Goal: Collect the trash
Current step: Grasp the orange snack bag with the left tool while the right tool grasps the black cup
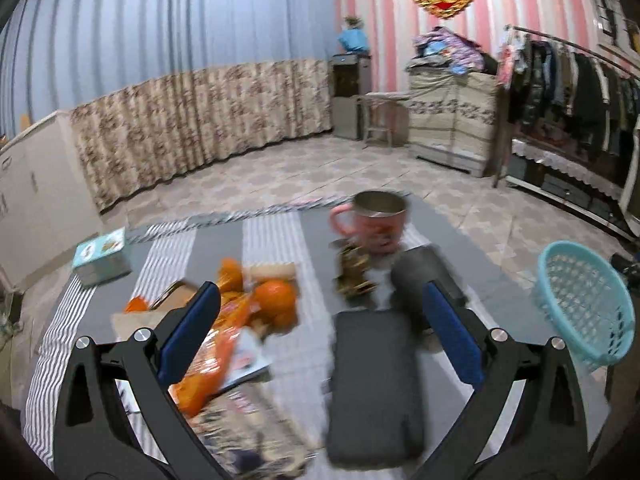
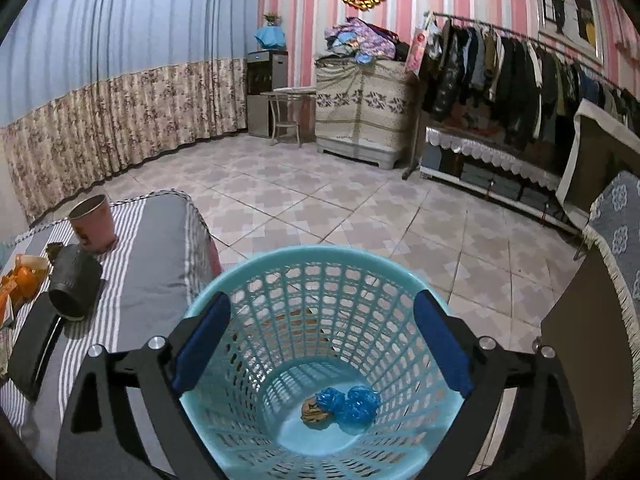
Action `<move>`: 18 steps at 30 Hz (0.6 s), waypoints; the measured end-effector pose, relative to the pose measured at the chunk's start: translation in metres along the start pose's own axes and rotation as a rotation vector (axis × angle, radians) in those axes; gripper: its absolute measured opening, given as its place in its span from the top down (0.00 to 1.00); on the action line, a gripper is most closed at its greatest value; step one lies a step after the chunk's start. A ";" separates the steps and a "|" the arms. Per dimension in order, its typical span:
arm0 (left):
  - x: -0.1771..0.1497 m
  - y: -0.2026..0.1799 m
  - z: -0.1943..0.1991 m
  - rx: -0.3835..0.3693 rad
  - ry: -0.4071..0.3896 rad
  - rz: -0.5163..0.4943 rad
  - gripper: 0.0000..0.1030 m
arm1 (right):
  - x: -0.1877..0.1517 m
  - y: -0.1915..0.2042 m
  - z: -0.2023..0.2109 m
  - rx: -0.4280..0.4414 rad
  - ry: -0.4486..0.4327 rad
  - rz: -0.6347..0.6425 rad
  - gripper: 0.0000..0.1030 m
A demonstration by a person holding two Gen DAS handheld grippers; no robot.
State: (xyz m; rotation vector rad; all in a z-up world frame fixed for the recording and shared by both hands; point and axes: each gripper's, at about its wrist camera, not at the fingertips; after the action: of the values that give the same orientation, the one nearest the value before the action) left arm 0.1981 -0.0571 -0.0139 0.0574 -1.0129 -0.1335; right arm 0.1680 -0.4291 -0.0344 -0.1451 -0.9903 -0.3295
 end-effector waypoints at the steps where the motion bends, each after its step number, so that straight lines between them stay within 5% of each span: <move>1: -0.003 0.007 -0.002 0.009 0.009 0.010 0.05 | -0.001 0.007 0.004 0.006 -0.010 0.002 0.12; 12: -0.037 0.075 -0.042 0.077 0.131 0.057 0.06 | -0.013 0.075 0.021 0.094 -0.022 0.070 0.12; 18: -0.046 0.092 -0.067 0.056 0.215 0.071 0.21 | -0.019 0.102 0.017 0.113 0.018 0.092 0.12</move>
State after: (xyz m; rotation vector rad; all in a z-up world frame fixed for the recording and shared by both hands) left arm 0.2390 0.0397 -0.0781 0.0851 -0.8029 -0.0331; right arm 0.1792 -0.3242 -0.0382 -0.0848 -0.9783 -0.1900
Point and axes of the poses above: each gripper's, at about its wrist camera, not at the fingertips, and z roughly against the way its jaws point, y to its left, x to its top, and after that the axes turned 4 degrees about -z, right-handed
